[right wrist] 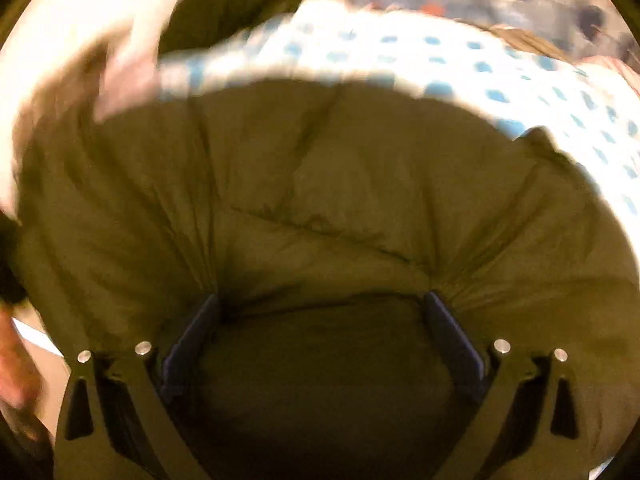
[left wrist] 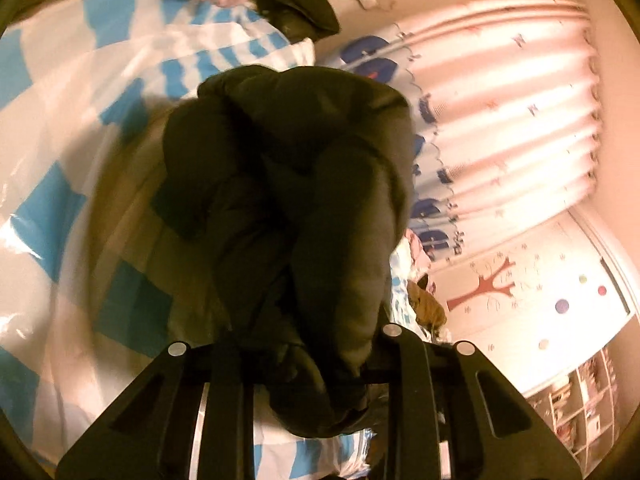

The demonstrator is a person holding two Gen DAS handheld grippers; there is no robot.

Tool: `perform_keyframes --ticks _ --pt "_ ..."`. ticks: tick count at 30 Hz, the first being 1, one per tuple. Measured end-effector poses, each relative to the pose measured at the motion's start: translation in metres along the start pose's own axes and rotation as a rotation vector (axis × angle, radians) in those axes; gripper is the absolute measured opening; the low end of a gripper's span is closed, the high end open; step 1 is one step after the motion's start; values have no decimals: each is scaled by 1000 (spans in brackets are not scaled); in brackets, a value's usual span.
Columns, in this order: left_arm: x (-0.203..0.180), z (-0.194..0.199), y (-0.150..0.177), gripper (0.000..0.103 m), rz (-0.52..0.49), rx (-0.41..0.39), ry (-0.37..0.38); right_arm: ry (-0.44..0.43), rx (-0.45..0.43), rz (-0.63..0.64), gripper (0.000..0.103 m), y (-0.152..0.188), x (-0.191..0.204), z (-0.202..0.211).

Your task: Fold large clothes

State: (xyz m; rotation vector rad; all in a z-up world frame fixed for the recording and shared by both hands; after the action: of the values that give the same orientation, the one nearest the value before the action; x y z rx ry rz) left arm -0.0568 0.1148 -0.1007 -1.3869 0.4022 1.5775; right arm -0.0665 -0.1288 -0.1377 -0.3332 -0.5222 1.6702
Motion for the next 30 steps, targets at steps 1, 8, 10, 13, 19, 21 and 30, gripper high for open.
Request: perform_keyframes --ticks 1,8,10,13,19,21,30 --pt "-9 1 1 21 -31 -5 1 15 24 46 98 3 9 -2" --pt "-97 4 10 21 -380 33 -40 -20 -210 -35 97 -7 -6 56" --pt "-118 -6 13 21 -479 68 -78 -100 -111 -46 98 1 -2 32" --pt "-138 -39 32 21 -629 158 -155 -89 -43 29 98 12 9 8" --pt "-194 -80 84 21 -820 253 -160 -110 -144 -44 96 22 -29 39" --pt "-204 -93 89 21 -873 277 -165 -126 -220 -104 96 33 -42 60" --pt "-249 -152 179 21 -1147 397 -178 -754 -298 -586 96 62 -155 64"
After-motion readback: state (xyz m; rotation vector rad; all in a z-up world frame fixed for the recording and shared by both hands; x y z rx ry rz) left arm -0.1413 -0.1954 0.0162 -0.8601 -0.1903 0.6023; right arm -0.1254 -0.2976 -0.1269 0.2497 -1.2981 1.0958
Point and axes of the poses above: each gripper's, at about its wrist camera, not at the fingertips, and z roughly against the way its jaws point, x to its left, y to its underside, the point moved 7 cm from there along -z, roughly the way its jaws point, and after that the axes turned 4 degrees about x, right-handed, at the moved point
